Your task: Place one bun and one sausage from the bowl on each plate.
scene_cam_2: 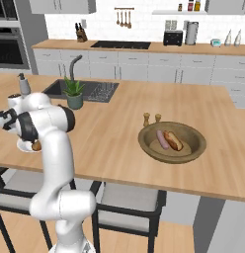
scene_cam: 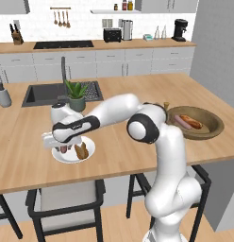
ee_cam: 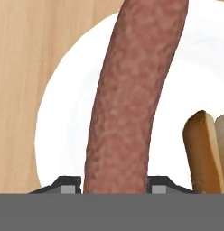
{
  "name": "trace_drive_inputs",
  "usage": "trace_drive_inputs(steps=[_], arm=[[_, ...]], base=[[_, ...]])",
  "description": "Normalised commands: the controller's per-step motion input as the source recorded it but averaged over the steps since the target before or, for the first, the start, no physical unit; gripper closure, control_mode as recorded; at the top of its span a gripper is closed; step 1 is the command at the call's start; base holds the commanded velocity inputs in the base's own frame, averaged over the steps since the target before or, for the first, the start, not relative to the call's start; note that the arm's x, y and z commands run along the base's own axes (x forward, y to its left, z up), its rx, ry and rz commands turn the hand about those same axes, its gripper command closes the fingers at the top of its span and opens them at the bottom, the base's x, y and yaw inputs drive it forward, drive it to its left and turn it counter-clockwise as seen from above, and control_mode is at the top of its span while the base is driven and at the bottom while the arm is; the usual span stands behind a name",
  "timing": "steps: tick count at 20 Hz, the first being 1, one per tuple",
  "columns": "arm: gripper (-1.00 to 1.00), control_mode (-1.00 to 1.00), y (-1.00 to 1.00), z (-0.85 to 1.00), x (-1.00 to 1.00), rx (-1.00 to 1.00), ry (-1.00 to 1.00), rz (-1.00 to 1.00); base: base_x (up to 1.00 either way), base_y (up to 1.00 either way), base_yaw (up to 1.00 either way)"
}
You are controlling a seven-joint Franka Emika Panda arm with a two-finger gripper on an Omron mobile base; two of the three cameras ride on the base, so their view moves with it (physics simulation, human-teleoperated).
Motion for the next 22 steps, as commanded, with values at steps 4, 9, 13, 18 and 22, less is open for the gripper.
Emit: trace_drive_inputs(steps=[4, 9, 13, 18, 22], arm=[[1.0, -1.0, 0.0, -0.25, 0.0, 0.0, 0.0, 0.0], [1.0, -1.0, 0.0, -0.21, 0.0, 0.0, 0.0, 0.0], [-1.0, -1.0, 0.0, 0.0, 0.02, 0.0, 0.0, 0.0], [-1.0, -1.0, 0.0, 0.0, 0.0, 0.0, 0.0, 0.0], [-1.0, -1.0, -0.02, 0.04, -0.02, 0.0, -0.01, 0.0]], base=[[0.0, 0.0, 0.0], [0.0, 0.0, 0.0], [0.0, 0.0, 0.0], [0.0, 0.0, 0.0], [0.0, 0.0, 0.0]])
